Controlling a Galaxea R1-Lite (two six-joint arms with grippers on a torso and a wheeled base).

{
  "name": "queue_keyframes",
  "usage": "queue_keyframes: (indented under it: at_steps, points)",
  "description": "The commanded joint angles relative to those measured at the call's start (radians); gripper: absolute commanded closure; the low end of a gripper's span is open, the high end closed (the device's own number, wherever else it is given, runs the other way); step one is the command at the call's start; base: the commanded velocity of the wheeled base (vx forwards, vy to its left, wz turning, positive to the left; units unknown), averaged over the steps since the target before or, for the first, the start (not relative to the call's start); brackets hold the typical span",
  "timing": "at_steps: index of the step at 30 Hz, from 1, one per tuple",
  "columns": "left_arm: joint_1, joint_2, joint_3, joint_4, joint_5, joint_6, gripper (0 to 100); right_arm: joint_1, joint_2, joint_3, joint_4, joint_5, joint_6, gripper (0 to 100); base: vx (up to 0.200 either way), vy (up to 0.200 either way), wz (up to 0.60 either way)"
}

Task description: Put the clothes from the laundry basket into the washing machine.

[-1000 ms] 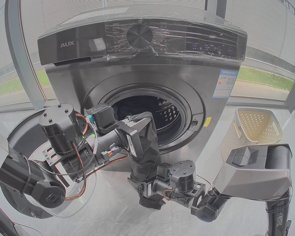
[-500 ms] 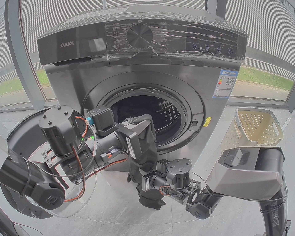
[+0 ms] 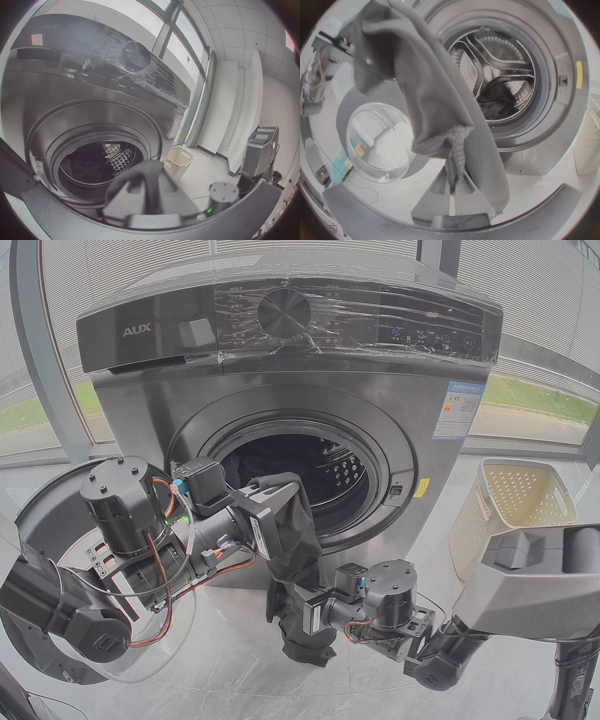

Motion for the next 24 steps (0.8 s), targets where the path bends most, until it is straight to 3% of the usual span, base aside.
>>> queue_keyframes:
  at_steps: [1, 6, 12, 20, 24]
  points:
    - [0.022, 0.023, 0.002, 0.0, 0.005, 0.0, 0, 0.02, -0.208, 0.14, -0.001, 0.009, -0.002, 100, 0.0, 0.0, 0.0]
    - [0.023, 0.052, -0.002, 0.0, 0.014, -0.014, 0, 0.025, -0.294, 0.183, 0.001, 0.012, 0.007, 100, 0.0, 0.0, 0.0]
    - [0.045, 0.141, 0.024, -0.027, 0.071, -0.019, 0, 0.031, -0.383, 0.203, 0.025, 0.038, 0.078, 100, 0.0, 0.0, 0.0]
    - [0.043, 0.133, 0.035, -0.101, 0.072, -0.02, 0, 0.004, -0.377, 0.174, 0.01, 0.026, 0.093, 100, 0.0, 0.0, 0.0]
    - [0.032, 0.112, 0.104, -0.156, 0.06, -0.019, 0, -0.007, -0.377, 0.142, 0.012, 0.017, 0.095, 100, 0.0, 0.0, 0.0]
